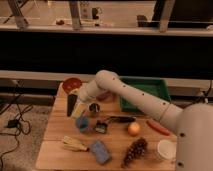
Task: Place eraser in paper cup
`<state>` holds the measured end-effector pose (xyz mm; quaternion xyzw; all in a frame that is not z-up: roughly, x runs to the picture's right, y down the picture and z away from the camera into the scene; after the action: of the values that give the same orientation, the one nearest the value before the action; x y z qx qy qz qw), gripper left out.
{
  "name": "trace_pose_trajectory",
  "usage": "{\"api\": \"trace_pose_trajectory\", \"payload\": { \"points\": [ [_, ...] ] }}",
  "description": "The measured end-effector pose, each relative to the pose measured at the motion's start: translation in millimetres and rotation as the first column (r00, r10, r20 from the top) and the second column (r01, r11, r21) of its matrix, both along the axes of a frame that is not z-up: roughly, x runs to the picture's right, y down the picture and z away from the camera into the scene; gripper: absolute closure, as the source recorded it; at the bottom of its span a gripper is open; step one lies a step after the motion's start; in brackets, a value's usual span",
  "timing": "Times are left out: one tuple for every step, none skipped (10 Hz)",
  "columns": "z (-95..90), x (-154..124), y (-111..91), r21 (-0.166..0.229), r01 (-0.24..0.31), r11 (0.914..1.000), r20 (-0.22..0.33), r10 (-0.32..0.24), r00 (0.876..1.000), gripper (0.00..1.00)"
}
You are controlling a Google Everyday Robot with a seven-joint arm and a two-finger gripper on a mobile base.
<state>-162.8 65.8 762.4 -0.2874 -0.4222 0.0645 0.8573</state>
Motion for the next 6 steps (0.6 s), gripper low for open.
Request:
{"api": "trace_pose_trajectory", "payload": {
  "points": [
    [-0.5,16.1,-5.0,0.006,-0.018,0.9998,-0.023,0.019,1.0,0.54],
    [-0.5,28.0,-9.0,0.011,-0.033,0.9994,-0.04,0.033,0.999,0.54],
    [0.6,40.0,-12.2,0.013,-0.048,0.9988,-0.06,0.049,0.997,0.54],
    [1.3,50.2,-15.1,0.016,-0.065,0.9977,-0.079,0.066,0.995,0.54],
    [2.1,62.0,-16.8,0.019,-0.08,0.9966,-0.094,0.081,0.992,0.54],
    [3.7,75.8,-18.2,0.019,-0.098,0.995,-0.113,0.099,0.989,0.54]
  ]
}}
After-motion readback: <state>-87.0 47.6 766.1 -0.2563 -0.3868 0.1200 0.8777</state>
